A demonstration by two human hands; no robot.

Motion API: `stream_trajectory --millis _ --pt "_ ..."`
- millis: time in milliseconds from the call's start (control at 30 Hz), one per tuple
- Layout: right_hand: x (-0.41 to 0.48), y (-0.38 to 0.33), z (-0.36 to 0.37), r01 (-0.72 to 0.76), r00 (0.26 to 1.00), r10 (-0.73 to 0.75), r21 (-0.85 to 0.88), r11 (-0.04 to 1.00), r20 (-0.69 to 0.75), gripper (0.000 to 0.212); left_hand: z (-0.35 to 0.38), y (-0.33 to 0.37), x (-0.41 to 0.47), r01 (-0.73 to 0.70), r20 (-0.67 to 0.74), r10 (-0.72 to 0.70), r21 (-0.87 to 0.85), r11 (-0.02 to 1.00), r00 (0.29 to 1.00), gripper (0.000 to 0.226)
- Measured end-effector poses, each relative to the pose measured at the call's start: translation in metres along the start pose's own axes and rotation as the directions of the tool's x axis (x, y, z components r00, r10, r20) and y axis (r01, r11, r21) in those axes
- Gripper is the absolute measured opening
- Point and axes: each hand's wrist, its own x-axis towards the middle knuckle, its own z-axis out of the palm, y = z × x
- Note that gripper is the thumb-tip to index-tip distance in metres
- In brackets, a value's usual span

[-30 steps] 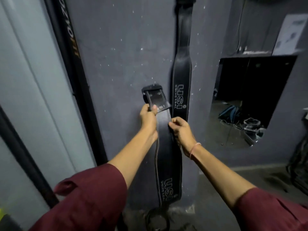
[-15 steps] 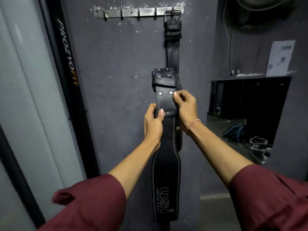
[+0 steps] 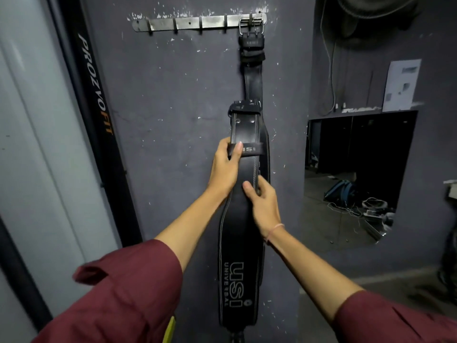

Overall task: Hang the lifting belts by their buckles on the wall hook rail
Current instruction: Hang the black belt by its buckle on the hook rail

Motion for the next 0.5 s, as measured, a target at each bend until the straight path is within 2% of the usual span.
stream_trajectory --millis 100,200,267,333,400,500 --pt "0.018 -0.031 0.004 0.086 0.996 -0.086 -0.006 0.996 -0.032 0.007 -0.003 -0.017 -0.024 -0.003 0.037 0.001 0.053 0.999 0.999 0.035" --pt "0.040 -0.050 0.004 0.112 0.990 -0.116 -0.051 0.992 -0.085 0.021 -0.003 -0.041 -0.042 0.027 0.003 -0.027 0.076 0.997 1.000 0.052" --pt "0.051 -0.053 0.006 0.097 0.992 -0.105 -0.105 0.990 -0.069 0.028 -0.002 -0.045 -0.038 0.033 -0.024 -0.033 0.004 0.999 0.999 0.058" --pt "0.054 -0.054 0.005 0.056 0.998 -0.060 -0.150 0.987 -0.020 0.025 0.001 -0.042 -0.032 0.001 -0.048 -0.006 -0.107 0.994 0.999 0.045" --pt "0.043 -0.053 0.000 0.083 0.996 -0.073 -0.203 0.976 0.055 0.022 0.003 -0.037 -0.027 -0.056 -0.121 0.038 -0.148 0.987 0.992 0.036" --pt "0.004 -0.014 -0.014 0.094 0.995 -0.082 -0.230 0.969 0.065 0.033 0.005 -0.028 -0.015 -0.083 -0.192 0.050 -0.166 0.983 0.980 0.035"
